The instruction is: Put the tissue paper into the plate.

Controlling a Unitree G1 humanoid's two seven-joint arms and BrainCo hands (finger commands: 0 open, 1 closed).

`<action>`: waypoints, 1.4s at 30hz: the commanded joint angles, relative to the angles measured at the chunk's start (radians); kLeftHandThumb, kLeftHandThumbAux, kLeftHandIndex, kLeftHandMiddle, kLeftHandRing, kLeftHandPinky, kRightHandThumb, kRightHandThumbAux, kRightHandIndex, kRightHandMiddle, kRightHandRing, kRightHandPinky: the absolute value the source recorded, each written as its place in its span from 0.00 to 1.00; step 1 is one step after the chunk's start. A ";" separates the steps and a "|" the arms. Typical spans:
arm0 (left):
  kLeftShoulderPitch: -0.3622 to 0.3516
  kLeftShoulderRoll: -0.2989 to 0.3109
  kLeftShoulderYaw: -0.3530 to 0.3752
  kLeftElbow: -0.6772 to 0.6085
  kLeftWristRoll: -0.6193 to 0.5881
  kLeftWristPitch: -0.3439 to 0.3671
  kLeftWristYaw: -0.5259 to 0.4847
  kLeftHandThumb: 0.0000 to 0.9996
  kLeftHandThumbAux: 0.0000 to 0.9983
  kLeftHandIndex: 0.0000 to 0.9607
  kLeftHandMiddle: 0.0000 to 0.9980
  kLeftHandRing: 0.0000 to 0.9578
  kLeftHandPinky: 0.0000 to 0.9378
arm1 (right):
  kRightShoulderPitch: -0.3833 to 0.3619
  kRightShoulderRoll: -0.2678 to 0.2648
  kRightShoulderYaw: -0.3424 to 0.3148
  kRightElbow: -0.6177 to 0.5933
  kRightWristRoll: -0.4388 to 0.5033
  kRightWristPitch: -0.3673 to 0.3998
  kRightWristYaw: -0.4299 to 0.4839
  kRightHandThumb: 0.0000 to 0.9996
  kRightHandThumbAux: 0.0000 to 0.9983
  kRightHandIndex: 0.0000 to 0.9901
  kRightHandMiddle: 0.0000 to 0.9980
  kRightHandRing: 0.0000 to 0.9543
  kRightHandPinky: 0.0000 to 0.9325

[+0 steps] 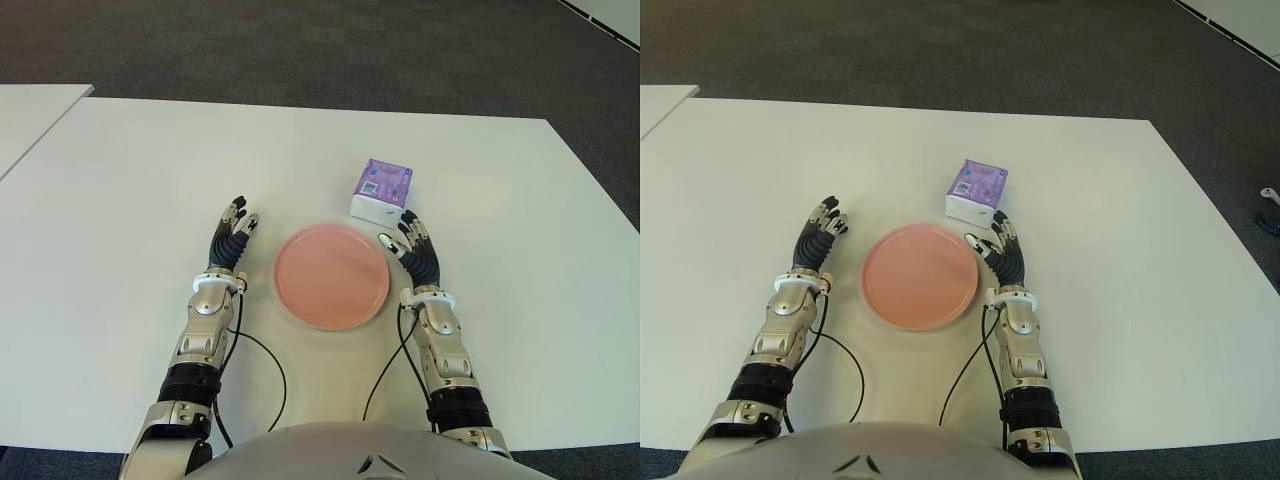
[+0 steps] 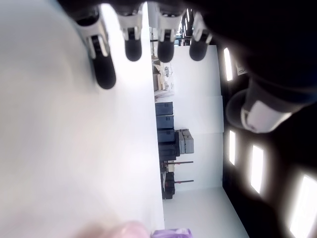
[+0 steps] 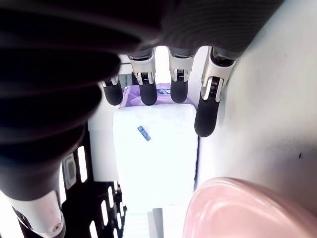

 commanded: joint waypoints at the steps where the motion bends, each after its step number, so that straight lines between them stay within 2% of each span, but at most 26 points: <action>1: 0.032 0.003 0.000 0.017 -0.010 0.022 -0.022 0.00 0.51 0.00 0.02 0.00 0.00 | 0.046 0.002 -0.013 0.061 -0.002 0.055 -0.010 0.06 0.70 0.00 0.00 0.00 0.00; 9: 0.039 -0.002 0.006 0.002 -0.027 0.016 -0.036 0.00 0.53 0.00 0.01 0.00 0.00 | 0.035 -0.004 -0.029 0.088 0.004 0.045 -0.009 0.06 0.69 0.00 0.00 0.00 0.00; 23: 0.044 -0.010 0.003 -0.031 -0.030 0.052 -0.030 0.00 0.52 0.00 0.01 0.00 0.00 | 0.020 -0.015 -0.045 0.130 -0.004 0.012 -0.016 0.01 0.68 0.00 0.00 0.00 0.00; 30: 0.043 -0.016 0.003 -0.032 -0.032 0.050 -0.029 0.00 0.53 0.00 0.01 0.00 0.00 | 0.024 -0.023 -0.051 0.139 -0.040 -0.033 -0.060 0.02 0.66 0.00 0.00 0.00 0.00; 33: 0.043 -0.019 0.004 -0.035 -0.033 0.050 -0.028 0.00 0.53 0.00 0.01 0.00 0.00 | 0.052 -0.026 -0.060 0.094 -0.073 -0.055 -0.107 0.04 0.65 0.00 0.00 0.00 0.00; 35: 0.043 -0.020 0.004 -0.036 -0.034 0.051 -0.028 0.00 0.53 0.00 0.01 0.00 0.00 | 0.083 -0.019 -0.059 0.007 -0.092 -0.031 -0.131 0.05 0.64 0.00 0.00 0.00 0.00; 37: 0.044 -0.021 0.004 -0.039 -0.036 0.053 -0.028 0.00 0.54 0.00 0.01 0.00 0.00 | 0.128 0.003 -0.064 -0.141 -0.138 0.010 -0.190 0.05 0.64 0.00 0.00 0.00 0.00; 39: 0.046 -0.021 0.004 -0.043 -0.037 0.054 -0.028 0.00 0.54 0.00 0.00 0.00 0.00 | 0.141 0.024 -0.075 -0.226 -0.191 0.027 -0.261 0.06 0.65 0.00 0.00 0.00 0.00; 42: 0.047 -0.019 0.002 -0.047 -0.036 0.057 -0.029 0.00 0.54 0.00 0.00 0.00 0.00 | 0.139 0.042 -0.082 -0.262 -0.240 0.032 -0.327 0.09 0.66 0.00 0.00 0.00 0.00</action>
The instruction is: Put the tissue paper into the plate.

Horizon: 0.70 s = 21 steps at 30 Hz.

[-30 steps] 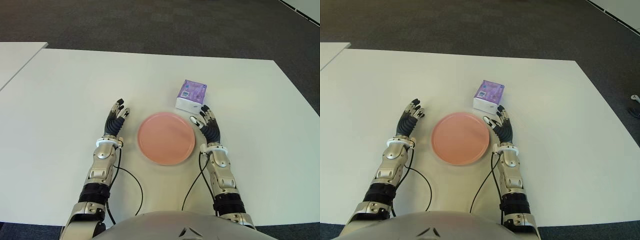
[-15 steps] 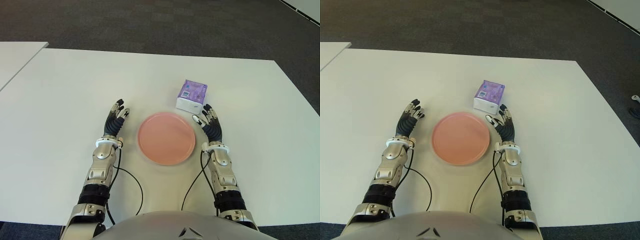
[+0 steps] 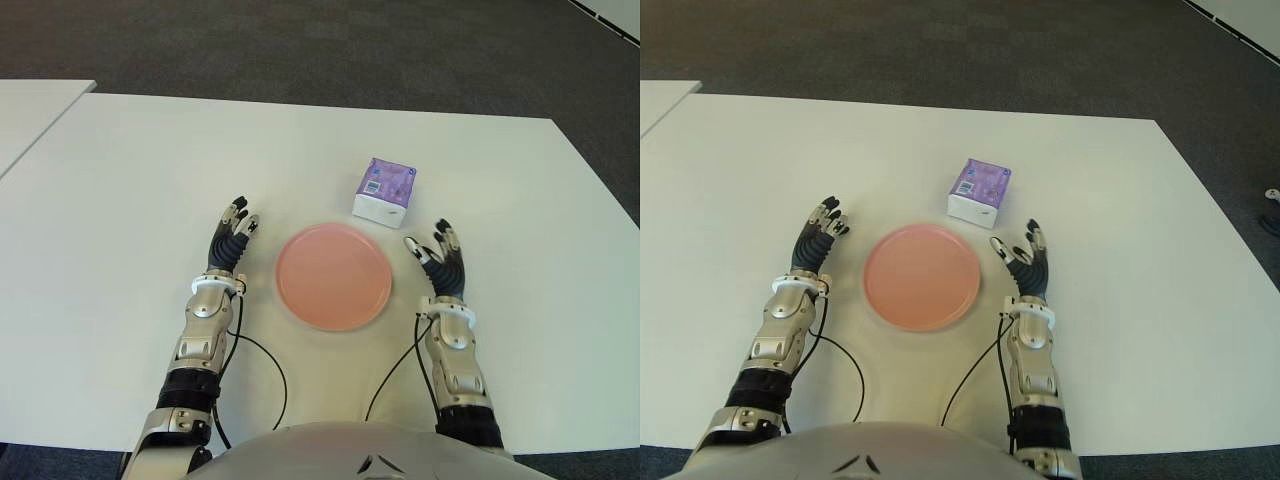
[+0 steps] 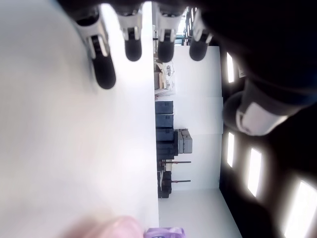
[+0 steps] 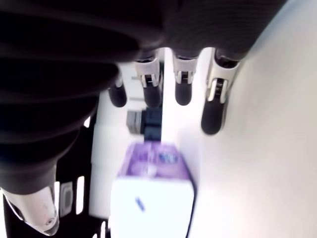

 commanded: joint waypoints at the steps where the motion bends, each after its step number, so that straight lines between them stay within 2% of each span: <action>1: 0.025 -0.006 -0.002 0.009 -0.004 0.038 -0.004 0.00 0.54 0.00 0.00 0.00 0.00 | 0.017 0.031 -0.016 -0.081 -0.072 0.040 -0.100 0.09 0.66 0.00 0.00 0.00 0.00; 7: 0.022 -0.003 -0.002 0.010 -0.004 0.041 -0.007 0.00 0.53 0.00 0.00 0.00 0.00 | 0.014 0.031 -0.013 -0.087 -0.080 0.055 -0.114 0.10 0.66 0.00 0.00 0.00 0.00; 9: 0.019 -0.002 -0.002 0.014 -0.003 0.038 -0.007 0.00 0.53 0.00 0.00 0.00 0.00 | -0.010 0.028 -0.023 -0.182 -0.126 0.103 -0.142 0.11 0.65 0.00 0.00 0.00 0.00; 10: 0.018 -0.001 -0.003 0.016 -0.002 0.036 -0.008 0.00 0.53 0.00 0.00 0.00 0.00 | -0.043 0.020 -0.032 -0.257 -0.174 0.143 -0.161 0.11 0.65 0.00 0.00 0.00 0.00; 12: 0.017 0.000 -0.003 0.019 -0.001 0.030 -0.009 0.00 0.53 0.00 0.00 0.00 0.00 | -0.092 0.003 -0.036 -0.333 -0.244 0.184 -0.186 0.13 0.64 0.00 0.00 0.00 0.00; 14: 0.017 0.001 -0.004 0.024 0.001 0.021 -0.010 0.00 0.53 0.00 0.00 0.00 0.00 | -0.205 -0.001 0.001 -0.424 -0.366 0.285 -0.178 0.14 0.63 0.00 0.00 0.00 0.00; 16: 0.016 0.002 -0.005 0.028 0.002 0.014 -0.010 0.00 0.53 0.00 0.00 0.00 0.00 | -0.289 -0.014 0.015 -0.448 -0.431 0.333 -0.175 0.15 0.63 0.00 0.00 0.00 0.00; 19: 0.015 0.002 -0.006 0.034 0.000 0.007 -0.013 0.00 0.53 0.00 0.00 0.00 0.00 | -0.325 -0.063 -0.005 -0.353 -0.417 0.242 -0.208 0.15 0.63 0.00 0.00 0.00 0.00; 21: 0.014 0.002 -0.006 0.036 -0.002 0.005 -0.014 0.00 0.54 0.00 0.00 0.00 0.00 | -0.373 -0.084 -0.006 -0.304 -0.416 0.224 -0.211 0.16 0.62 0.00 0.00 0.00 0.00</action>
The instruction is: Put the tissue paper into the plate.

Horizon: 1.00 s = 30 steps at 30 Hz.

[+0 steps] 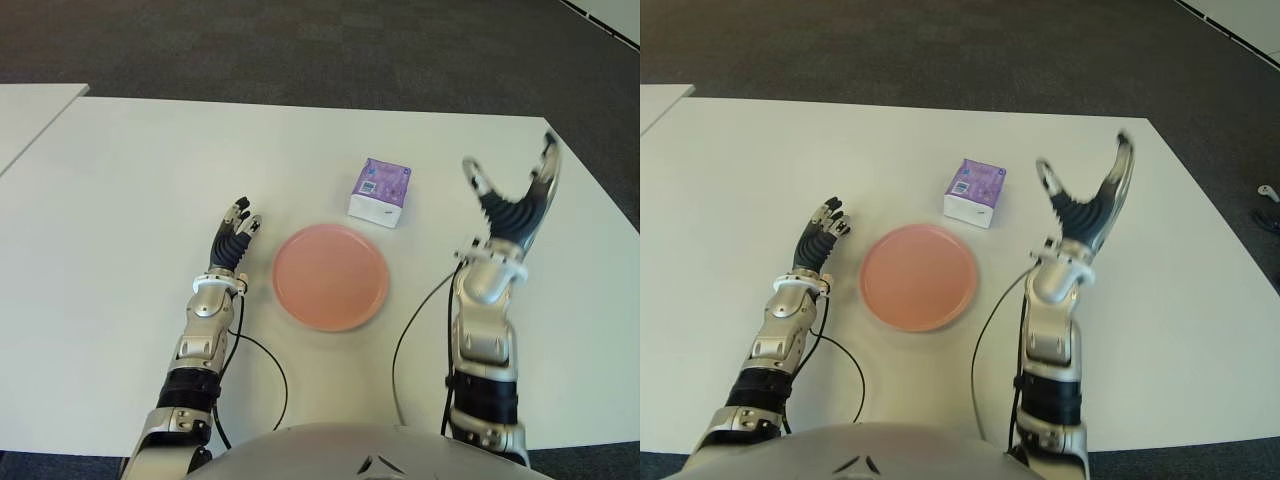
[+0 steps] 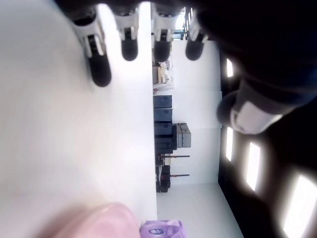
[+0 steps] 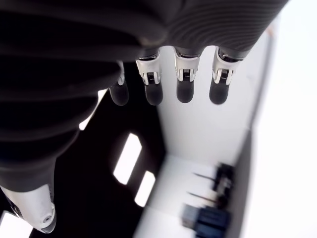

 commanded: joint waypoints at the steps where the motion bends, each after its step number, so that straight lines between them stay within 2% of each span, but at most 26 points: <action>1: 0.018 0.000 0.000 0.035 -0.003 0.010 -0.014 0.00 0.54 0.00 0.00 0.00 0.00 | -0.113 -0.048 0.001 0.087 -0.026 -0.023 -0.014 0.16 0.62 0.00 0.00 0.00 0.00; 7: 0.012 -0.003 0.003 0.043 -0.007 0.009 -0.013 0.00 0.55 0.00 0.00 0.00 0.00 | -0.237 -0.144 0.014 0.215 0.014 -0.124 0.041 0.18 0.60 0.00 0.00 0.00 0.00; 11: 0.009 -0.005 0.006 0.043 -0.010 0.015 -0.012 0.00 0.55 0.00 0.00 0.00 0.00 | -0.335 -0.216 0.021 0.359 0.010 -0.181 0.063 0.20 0.59 0.00 0.00 0.00 0.00; 13: 0.010 -0.006 0.007 0.041 -0.011 0.017 -0.011 0.00 0.55 0.00 0.00 0.00 0.00 | -0.345 -0.230 0.028 0.382 0.016 -0.193 0.079 0.20 0.59 0.00 0.00 0.00 0.00; 15: 0.010 -0.005 0.007 0.041 -0.011 0.017 -0.011 0.00 0.55 0.00 0.00 0.00 0.00 | -0.352 -0.238 0.043 0.365 0.032 -0.159 0.143 0.22 0.59 0.00 0.00 0.00 0.00; 17: 0.011 -0.005 0.007 0.041 -0.011 0.016 -0.012 0.00 0.55 0.00 0.00 0.00 0.00 | -0.376 -0.245 0.054 0.372 0.044 -0.132 0.191 0.22 0.59 0.00 0.00 0.00 0.00; 19: 0.011 -0.003 0.006 0.042 -0.008 0.015 -0.012 0.00 0.55 0.00 0.00 0.00 0.00 | -0.423 -0.256 0.070 0.430 0.053 -0.130 0.228 0.22 0.58 0.00 0.00 0.00 0.00; 22: 0.011 -0.001 0.005 0.043 -0.004 0.017 -0.011 0.00 0.54 0.00 0.00 0.00 0.00 | -0.495 -0.275 0.095 0.539 0.071 -0.159 0.286 0.23 0.57 0.00 0.00 0.00 0.00; 25: 0.010 0.001 0.005 0.045 -0.004 0.018 -0.012 0.00 0.54 0.00 0.00 0.00 0.00 | -0.537 -0.288 0.111 0.619 0.081 -0.190 0.310 0.24 0.55 0.00 0.00 0.00 0.00; 30: 0.010 0.005 0.000 0.051 0.008 0.014 -0.005 0.00 0.53 0.00 0.00 0.00 0.00 | -0.599 -0.323 0.183 0.770 0.046 -0.263 0.346 0.25 0.51 0.00 0.00 0.00 0.00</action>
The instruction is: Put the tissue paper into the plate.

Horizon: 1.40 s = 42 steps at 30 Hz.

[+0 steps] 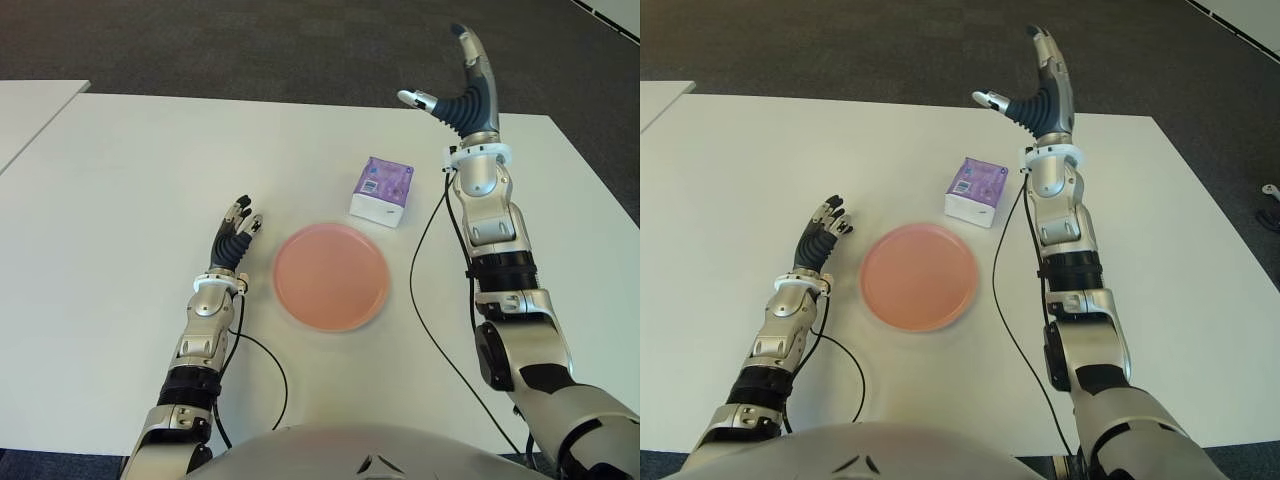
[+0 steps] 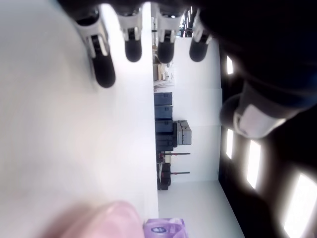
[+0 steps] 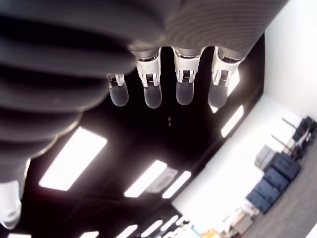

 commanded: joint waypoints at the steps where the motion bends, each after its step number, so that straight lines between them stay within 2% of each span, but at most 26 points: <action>1: 0.019 0.004 -0.002 0.032 0.010 0.026 0.000 0.00 0.53 0.00 0.00 0.00 0.00 | -0.042 -0.035 0.066 0.116 -0.021 -0.064 0.043 0.25 0.51 0.00 0.00 0.00 0.00; 4: 0.020 0.006 -0.004 0.035 0.015 0.024 0.002 0.00 0.53 0.00 0.00 0.00 0.00 | -0.053 -0.054 0.097 0.151 -0.034 -0.087 0.063 0.24 0.50 0.00 0.00 0.00 0.00; 8: 0.020 0.007 -0.005 0.041 0.018 0.019 0.003 0.00 0.52 0.00 0.00 0.00 0.00 | -0.091 -0.079 0.179 0.291 -0.092 -0.143 0.081 0.22 0.49 0.00 0.00 0.00 0.00; 14: 0.020 0.002 -0.003 0.045 0.020 0.014 0.007 0.00 0.52 0.00 0.00 0.00 0.00 | -0.166 -0.096 0.265 0.491 -0.159 -0.224 0.041 0.21 0.47 0.00 0.00 0.00 0.00; 21: 0.020 -0.002 -0.003 0.060 0.026 0.007 0.017 0.00 0.52 0.00 0.01 0.00 0.00 | -0.227 -0.106 0.336 0.643 -0.207 -0.286 0.010 0.20 0.43 0.00 0.00 0.00 0.00; 32: 0.017 -0.005 -0.001 0.079 0.028 -0.010 0.020 0.00 0.51 0.00 0.01 0.00 0.00 | -0.248 -0.106 0.398 0.781 -0.225 -0.364 -0.027 0.19 0.43 0.00 0.00 0.00 0.00; 42: 0.012 -0.006 -0.001 0.098 0.029 -0.024 0.021 0.00 0.51 0.00 0.01 0.00 0.00 | -0.262 -0.104 0.423 0.843 -0.220 -0.333 -0.008 0.19 0.44 0.00 0.00 0.00 0.00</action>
